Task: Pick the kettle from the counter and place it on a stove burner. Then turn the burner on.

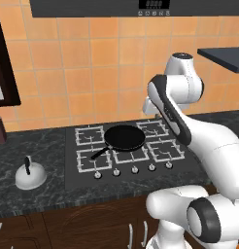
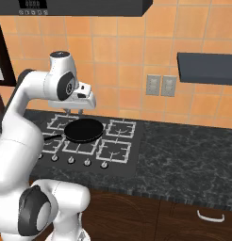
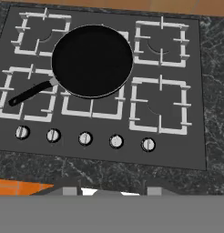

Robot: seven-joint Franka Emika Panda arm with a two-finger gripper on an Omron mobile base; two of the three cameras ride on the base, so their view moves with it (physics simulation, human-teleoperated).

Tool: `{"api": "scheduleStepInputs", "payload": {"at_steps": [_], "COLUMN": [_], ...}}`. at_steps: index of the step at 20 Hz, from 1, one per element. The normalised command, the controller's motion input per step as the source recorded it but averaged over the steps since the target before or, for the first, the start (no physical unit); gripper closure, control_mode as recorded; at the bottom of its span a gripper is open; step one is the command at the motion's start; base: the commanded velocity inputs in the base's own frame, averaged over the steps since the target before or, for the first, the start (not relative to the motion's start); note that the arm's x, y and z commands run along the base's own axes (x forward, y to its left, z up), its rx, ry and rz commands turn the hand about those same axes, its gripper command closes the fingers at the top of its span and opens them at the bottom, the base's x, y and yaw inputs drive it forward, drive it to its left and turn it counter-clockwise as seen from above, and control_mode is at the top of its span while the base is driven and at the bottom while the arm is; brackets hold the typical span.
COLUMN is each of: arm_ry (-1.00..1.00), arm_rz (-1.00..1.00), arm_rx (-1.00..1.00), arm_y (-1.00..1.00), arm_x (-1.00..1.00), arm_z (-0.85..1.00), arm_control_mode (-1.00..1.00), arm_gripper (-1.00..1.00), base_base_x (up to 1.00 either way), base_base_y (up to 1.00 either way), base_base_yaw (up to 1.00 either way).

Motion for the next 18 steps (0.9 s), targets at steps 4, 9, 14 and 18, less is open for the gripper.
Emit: {"api": "scheduleStepInputs", "payload": {"at_steps": [4, 9, 14, 18], "arm_ry": [-0.02, -0.1, -0.07, -0.09], "arm_rz": [0.0, 0.02, 0.0, 0.0], "arm_rx": [0.0, 0.0, 0.01, 0.03], "arm_y": [0.0, 0.64, 0.99, 1.0], "arm_x": [-0.22, -0.4, -0.31, -0.39], "arm_z": [0.0, 0.01, 0.01, 0.01], "arm_control_mode": [-1.0, -1.0, -1.0, -1.0], "arm_gripper": [-1.0, -1.0, -1.0, -1.0], "base_base_x": [0.0, 0.0, 0.0, 0.0], "base_base_y": [0.0, 0.0, 0.0, 0.0], "base_base_yaw": [0.0, 0.0, 0.0, 0.0]}}
